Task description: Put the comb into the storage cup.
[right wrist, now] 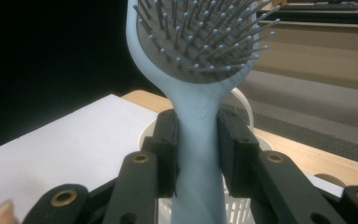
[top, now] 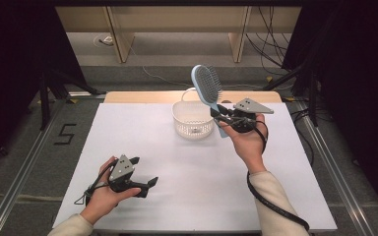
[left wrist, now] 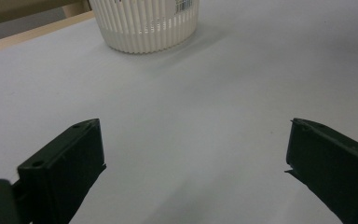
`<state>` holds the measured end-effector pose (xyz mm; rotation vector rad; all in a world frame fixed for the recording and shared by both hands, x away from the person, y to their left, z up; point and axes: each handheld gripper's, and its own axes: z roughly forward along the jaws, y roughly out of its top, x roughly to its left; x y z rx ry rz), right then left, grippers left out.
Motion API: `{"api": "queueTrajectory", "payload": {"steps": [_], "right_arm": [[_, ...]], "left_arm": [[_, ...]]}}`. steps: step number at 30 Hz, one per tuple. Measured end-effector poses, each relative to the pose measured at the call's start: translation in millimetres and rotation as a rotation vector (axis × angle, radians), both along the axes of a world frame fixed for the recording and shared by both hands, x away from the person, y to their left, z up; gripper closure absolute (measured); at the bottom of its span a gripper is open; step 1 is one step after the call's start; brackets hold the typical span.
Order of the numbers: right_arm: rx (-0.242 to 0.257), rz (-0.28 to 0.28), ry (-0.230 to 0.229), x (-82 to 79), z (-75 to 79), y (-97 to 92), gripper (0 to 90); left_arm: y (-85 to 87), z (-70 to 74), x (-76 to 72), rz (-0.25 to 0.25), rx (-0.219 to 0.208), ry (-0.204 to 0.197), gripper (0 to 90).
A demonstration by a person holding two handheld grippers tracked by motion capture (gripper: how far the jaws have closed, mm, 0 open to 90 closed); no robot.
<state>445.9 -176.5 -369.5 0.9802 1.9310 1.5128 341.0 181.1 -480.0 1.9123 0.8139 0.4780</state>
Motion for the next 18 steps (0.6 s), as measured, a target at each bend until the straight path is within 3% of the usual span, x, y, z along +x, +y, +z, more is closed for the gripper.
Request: {"api": "queueTrajectory", "payload": {"steps": [18], "right_arm": [[0.008, 0.005, 0.001, 6.7, 1.1, 7.4, 70.5]], "left_arm": [[-0.2, 0.0, 0.1, 0.002, -0.003, 0.001, 3.5]]}}
